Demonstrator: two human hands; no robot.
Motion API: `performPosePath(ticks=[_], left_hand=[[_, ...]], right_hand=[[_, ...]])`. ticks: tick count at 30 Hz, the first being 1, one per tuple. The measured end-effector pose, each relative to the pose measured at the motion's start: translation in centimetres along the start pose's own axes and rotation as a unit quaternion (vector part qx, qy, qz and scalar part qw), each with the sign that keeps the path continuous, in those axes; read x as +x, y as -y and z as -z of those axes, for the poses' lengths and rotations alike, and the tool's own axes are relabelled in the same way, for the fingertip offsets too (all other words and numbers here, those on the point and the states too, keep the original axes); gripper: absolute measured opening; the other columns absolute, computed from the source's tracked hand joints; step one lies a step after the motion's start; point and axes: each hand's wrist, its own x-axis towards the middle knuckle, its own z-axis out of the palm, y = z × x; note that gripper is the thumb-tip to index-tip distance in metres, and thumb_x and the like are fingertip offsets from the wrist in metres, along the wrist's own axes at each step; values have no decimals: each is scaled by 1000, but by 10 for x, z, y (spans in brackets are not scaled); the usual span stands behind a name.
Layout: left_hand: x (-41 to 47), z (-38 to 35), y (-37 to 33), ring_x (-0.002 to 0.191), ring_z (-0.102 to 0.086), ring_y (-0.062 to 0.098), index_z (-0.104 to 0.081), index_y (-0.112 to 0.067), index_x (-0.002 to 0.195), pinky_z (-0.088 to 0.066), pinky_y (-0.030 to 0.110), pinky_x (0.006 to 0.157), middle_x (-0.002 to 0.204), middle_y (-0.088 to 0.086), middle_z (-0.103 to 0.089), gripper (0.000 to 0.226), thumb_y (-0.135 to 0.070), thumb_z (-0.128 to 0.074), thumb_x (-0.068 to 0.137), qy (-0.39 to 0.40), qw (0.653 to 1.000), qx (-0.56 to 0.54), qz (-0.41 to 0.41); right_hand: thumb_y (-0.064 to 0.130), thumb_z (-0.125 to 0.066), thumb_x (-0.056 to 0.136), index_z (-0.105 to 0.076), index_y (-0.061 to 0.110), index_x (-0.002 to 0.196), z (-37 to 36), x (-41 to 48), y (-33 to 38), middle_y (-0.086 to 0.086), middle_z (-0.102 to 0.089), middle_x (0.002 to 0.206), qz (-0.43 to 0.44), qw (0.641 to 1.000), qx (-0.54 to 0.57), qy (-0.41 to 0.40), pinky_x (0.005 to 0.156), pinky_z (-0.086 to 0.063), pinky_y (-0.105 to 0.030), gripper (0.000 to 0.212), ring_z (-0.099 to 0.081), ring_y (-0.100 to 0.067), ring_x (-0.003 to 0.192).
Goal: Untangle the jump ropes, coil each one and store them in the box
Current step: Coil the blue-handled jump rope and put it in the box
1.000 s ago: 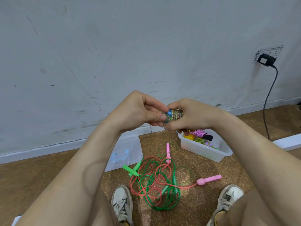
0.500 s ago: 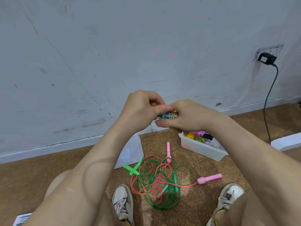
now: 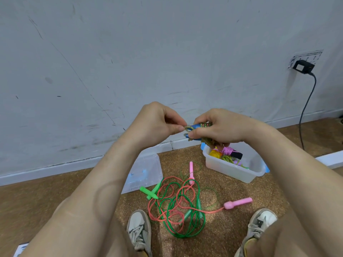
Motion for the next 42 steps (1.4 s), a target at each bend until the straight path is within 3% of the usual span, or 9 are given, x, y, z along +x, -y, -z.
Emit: performPosePath(ticks=[3,7,11,20,23,26,32,38,42], left_hand=[[-1,-2,-1,64,-69,16,-73,-13,76,-57,25,66,66,7,-71,17,4,-73,77,4,993,-119,18],[-1,-9,0,56,-64,13,-69,-7,76,-51,19,56,61,7,-68,19,12,-66,79,10,971,-237,36],[-1,-13,1,60,-62,9,-70,-13,74,-46,15,57,66,2,-70,22,8,-69,78,7,969,-244,36],[2,-16,2,64,-63,13,-74,-13,70,-58,28,71,66,6,-68,21,8,-74,72,11,973,-220,63],[3,-17,3,66,-63,18,-75,-12,72,-58,37,77,67,10,-68,18,5,-75,73,12,983,-168,66],[2,-18,2,68,-67,23,-74,-9,73,-60,36,75,73,18,-70,16,7,-72,76,28,982,-175,70],[4,-18,6,62,-69,18,-70,-2,73,-57,22,61,67,13,-68,16,14,-67,76,64,946,-279,154],[6,-23,13,61,-69,15,-64,-3,75,-56,18,60,65,8,-68,19,14,-57,81,105,858,-435,252],[10,-23,14,56,-66,9,-61,-8,75,-54,16,59,60,2,-65,20,11,-58,80,97,855,-432,270]], right_hand=[[42,-66,86,-66,17,82,4,-1,1,-6,-57,53,7,1000,4,-1,48,-43,-29,25,-56,-21,43],[43,-65,86,-66,17,84,9,-4,1,-9,-60,55,14,1000,12,9,50,-42,-31,26,-57,-22,47],[41,-64,87,-67,15,88,11,-5,2,-9,-60,57,14,1000,19,12,49,-41,-30,27,-56,-21,47],[39,-66,86,-67,19,82,14,-7,-2,-5,-60,54,22,1000,3,2,48,-43,-30,20,-56,-21,48],[45,-66,83,-65,21,79,12,-6,-3,-5,-61,55,24,999,-21,6,48,-44,-30,25,-57,-20,46],[61,-63,79,-66,21,79,12,-6,-3,-5,-62,56,26,999,-22,3,48,-46,-30,41,-58,-20,46],[56,-60,87,-66,20,77,5,-2,-3,-4,-59,54,23,1000,-17,-10,48,-43,-30,38,-58,-20,46],[47,-67,84,-68,19,73,3,1,-4,-1,-58,56,30,999,16,-23,53,-44,-31,30,-55,-18,51],[44,-70,83,-69,20,74,1,0,-2,3,-62,58,54,998,-5,-41,54,-46,-22,26,-54,-7,52]])
